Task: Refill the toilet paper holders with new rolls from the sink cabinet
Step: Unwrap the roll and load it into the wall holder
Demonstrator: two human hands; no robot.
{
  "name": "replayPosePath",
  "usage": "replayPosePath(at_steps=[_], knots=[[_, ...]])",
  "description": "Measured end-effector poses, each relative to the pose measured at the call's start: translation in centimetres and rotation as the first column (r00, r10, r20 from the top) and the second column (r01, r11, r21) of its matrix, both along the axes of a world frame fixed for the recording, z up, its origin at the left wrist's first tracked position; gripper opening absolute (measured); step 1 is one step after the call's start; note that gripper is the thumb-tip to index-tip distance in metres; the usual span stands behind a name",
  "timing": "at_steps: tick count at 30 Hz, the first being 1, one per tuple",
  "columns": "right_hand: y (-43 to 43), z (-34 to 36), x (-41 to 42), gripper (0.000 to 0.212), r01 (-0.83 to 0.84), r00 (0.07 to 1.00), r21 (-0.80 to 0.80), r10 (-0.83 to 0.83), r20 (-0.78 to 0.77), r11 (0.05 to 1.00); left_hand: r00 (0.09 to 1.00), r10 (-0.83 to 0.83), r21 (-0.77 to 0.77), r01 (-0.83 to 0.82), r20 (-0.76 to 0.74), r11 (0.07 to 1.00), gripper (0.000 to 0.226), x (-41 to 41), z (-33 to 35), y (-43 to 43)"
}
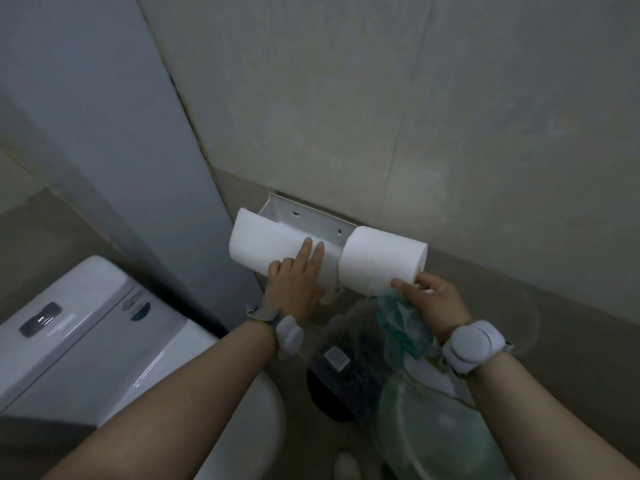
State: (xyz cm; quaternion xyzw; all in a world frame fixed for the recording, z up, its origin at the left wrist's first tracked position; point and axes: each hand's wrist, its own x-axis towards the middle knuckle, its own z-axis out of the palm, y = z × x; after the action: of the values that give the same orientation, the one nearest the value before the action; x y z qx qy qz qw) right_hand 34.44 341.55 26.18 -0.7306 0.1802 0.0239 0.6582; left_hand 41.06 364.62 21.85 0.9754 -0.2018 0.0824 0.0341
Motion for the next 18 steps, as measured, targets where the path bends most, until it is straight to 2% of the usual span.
replayPosePath(at_steps=[7,13,16,18], knots=[[0.6,1.3,1.1,0.014,-0.004,1.0,-0.02,0.004,0.006,1.0,1.0,-0.006,0.1,0.007,-0.007,0.995,0.063,1.3,1.4,2.1],[1.6,3.2,3.3,0.019,-0.12,0.986,0.049,0.124,-0.111,0.992,0.964,-0.061,0.235,0.124,-0.26,0.964,0.027,0.3,1.4,4.5],[2.7,3.6,5.0,0.028,-0.132,0.968,0.166,0.163,-0.191,0.977,0.938,-0.056,0.24,0.145,-0.343,0.96,0.019,-0.3,0.5,5.8],[3.7,3.4,6.6,0.024,-0.159,0.949,0.195,0.204,-0.242,0.968,0.897,-0.047,0.215,0.156,-0.439,0.964,0.019,-0.6,0.1,6.6]])
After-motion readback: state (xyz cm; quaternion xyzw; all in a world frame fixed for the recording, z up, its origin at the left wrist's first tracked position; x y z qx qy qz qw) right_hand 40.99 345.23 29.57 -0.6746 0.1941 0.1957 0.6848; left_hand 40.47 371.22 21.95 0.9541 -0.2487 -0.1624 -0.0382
